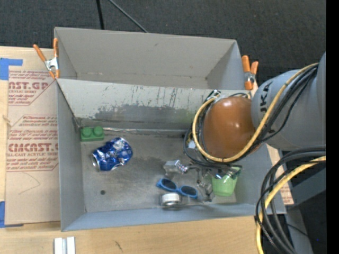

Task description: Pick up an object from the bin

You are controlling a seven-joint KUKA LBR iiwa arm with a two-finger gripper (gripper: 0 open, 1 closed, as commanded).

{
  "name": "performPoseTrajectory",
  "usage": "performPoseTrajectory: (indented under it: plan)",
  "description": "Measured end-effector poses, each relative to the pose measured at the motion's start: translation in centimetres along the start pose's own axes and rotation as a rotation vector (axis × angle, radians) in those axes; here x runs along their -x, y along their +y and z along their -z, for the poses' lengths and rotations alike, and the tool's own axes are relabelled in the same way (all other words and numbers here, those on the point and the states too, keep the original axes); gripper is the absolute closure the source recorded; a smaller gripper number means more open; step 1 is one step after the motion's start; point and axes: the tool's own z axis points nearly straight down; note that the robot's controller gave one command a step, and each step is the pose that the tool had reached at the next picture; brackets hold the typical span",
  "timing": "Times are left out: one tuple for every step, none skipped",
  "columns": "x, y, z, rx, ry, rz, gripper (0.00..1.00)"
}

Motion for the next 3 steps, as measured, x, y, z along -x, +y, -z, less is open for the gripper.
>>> performPoseTrajectory:
  plan:
    - [0.6,3.4,0.2,-0.009,-0.010,-0.091,0.00]
    - [0.3,3.6,0.0,-0.002,0.000,-0.094,1.00]
    - [2.9,2.2,15.1,-0.008,-0.007,-0.080,1.00]
